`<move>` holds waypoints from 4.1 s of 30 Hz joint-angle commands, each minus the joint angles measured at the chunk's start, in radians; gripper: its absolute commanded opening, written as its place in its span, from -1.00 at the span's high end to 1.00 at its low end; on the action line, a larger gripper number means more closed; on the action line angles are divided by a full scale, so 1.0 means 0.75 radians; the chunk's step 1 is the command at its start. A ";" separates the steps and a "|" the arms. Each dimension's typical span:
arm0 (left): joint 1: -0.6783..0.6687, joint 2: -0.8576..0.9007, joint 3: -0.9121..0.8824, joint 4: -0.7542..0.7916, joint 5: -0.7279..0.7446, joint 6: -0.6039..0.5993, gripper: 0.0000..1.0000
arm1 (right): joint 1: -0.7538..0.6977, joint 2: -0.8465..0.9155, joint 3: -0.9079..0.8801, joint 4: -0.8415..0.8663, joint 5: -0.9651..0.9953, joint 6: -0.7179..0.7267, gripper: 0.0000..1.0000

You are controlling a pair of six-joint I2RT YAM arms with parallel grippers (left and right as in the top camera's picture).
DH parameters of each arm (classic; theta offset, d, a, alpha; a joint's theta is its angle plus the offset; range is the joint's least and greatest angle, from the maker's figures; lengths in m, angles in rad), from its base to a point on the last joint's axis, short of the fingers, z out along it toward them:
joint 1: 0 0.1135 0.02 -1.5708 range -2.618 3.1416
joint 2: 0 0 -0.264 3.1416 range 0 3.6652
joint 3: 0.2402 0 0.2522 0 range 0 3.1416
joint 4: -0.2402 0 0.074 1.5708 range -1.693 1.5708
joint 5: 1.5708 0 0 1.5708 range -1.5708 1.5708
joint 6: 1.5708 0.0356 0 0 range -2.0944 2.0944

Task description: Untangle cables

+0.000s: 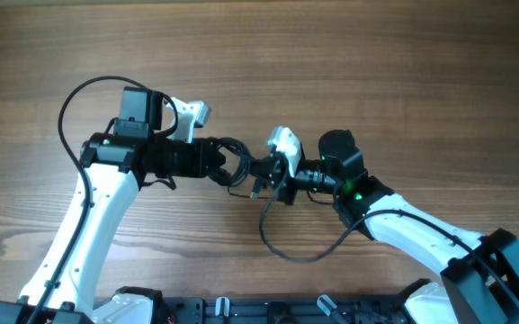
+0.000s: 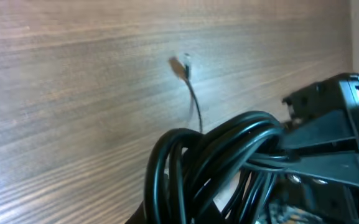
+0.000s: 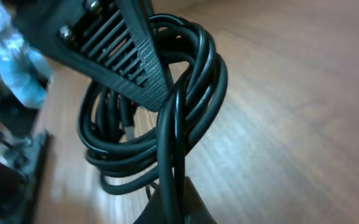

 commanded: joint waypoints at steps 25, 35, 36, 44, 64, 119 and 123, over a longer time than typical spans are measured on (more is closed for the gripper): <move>-0.359 -0.027 0.019 0.395 -0.526 -0.498 0.92 | -0.023 -0.014 0.006 0.303 0.173 1.319 0.92; -0.485 -0.027 0.019 0.358 -0.160 -0.119 0.92 | -0.023 -0.013 0.006 0.262 0.276 1.375 0.91; -0.485 -0.027 0.019 0.358 -0.115 -0.098 0.92 | -0.023 -0.013 0.006 0.227 0.312 1.398 0.91; -0.485 -0.046 0.019 0.379 0.345 0.082 0.92 | -0.023 -0.013 0.006 0.100 0.533 1.387 0.76; -0.083 -0.044 0.018 0.372 -0.172 -0.145 0.64 | -0.308 -0.203 0.006 -0.211 0.001 0.902 -0.99; -0.161 0.263 0.027 0.830 -0.475 -0.749 0.92 | -0.369 -0.185 0.006 -0.396 -0.104 0.734 -0.99; -0.161 0.161 0.027 0.788 -0.119 -0.350 0.92 | -0.314 -0.183 0.006 -0.311 -0.135 0.511 -0.83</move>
